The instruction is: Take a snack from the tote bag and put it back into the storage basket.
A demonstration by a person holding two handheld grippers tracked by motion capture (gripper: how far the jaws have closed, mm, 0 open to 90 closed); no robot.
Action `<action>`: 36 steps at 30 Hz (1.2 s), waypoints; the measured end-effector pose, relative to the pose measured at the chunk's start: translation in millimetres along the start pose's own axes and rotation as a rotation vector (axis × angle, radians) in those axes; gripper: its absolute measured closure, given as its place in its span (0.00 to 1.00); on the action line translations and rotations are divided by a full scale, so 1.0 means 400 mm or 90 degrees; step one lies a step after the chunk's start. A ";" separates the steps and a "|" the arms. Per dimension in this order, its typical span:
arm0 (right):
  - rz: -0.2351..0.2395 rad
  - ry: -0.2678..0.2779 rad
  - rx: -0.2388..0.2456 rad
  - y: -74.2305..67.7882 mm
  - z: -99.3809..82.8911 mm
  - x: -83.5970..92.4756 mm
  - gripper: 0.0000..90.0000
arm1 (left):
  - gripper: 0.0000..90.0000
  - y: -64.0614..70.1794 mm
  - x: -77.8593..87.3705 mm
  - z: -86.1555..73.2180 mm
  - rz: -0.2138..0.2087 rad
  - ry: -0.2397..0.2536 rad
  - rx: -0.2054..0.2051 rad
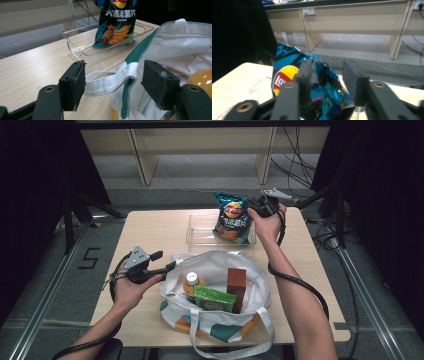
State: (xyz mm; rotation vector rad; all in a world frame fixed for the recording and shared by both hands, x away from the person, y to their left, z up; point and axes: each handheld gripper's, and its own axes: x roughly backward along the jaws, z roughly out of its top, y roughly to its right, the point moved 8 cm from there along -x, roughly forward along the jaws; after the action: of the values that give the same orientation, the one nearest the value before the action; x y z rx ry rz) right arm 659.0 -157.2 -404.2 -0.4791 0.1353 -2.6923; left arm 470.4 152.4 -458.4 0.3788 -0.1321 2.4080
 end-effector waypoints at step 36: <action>0.036 0.031 0.032 -0.055 0.020 0.160 0.36 | 0.38 -0.002 0.005 0.002 0.007 0.002 -0.004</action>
State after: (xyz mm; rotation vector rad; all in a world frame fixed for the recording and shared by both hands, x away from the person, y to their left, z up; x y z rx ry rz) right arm 598.7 -163.1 -373.1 -0.3895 0.0938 -2.6460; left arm 469.6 154.1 -456.9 0.3718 -0.1397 2.4188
